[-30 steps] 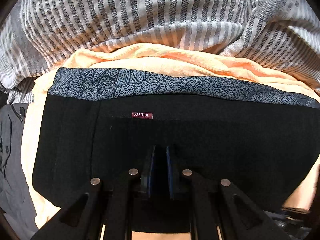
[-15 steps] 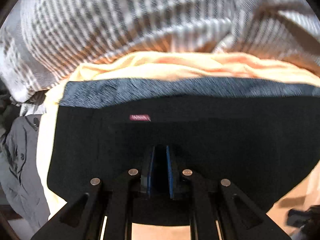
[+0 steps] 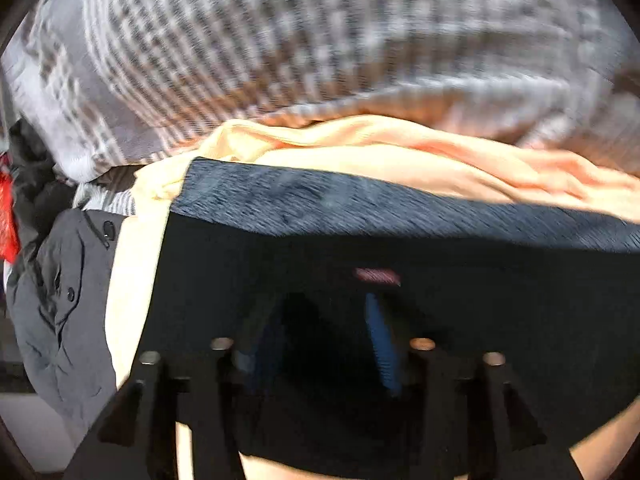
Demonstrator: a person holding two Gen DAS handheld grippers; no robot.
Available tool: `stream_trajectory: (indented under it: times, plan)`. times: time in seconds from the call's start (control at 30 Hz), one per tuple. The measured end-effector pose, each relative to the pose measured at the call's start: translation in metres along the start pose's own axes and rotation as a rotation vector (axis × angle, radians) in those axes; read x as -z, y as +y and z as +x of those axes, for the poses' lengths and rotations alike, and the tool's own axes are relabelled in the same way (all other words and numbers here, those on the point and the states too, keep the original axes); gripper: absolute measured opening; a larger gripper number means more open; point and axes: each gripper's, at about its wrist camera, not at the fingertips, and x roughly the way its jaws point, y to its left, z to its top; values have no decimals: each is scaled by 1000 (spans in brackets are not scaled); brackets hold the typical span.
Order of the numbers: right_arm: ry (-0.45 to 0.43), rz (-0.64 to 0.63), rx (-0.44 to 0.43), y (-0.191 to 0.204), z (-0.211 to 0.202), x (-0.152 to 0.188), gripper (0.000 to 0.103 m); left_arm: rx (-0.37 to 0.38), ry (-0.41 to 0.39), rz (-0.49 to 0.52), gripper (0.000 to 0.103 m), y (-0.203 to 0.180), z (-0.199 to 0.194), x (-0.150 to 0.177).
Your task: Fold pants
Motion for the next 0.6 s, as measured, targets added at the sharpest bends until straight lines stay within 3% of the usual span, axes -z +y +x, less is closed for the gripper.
stream_trajectory:
  times: [0.17,0.33,0.6]
  plan:
    - [2,16,-38,-17,-30,22,65,49,-35,118,51,-46,-43,21]
    - [24,121,-30,-65,-56,43,65,135,-35,249,51,-125,-73,40]
    - [-83,277,1,-140,-101,33,65,244,-28,364,51,-247,-98,49]
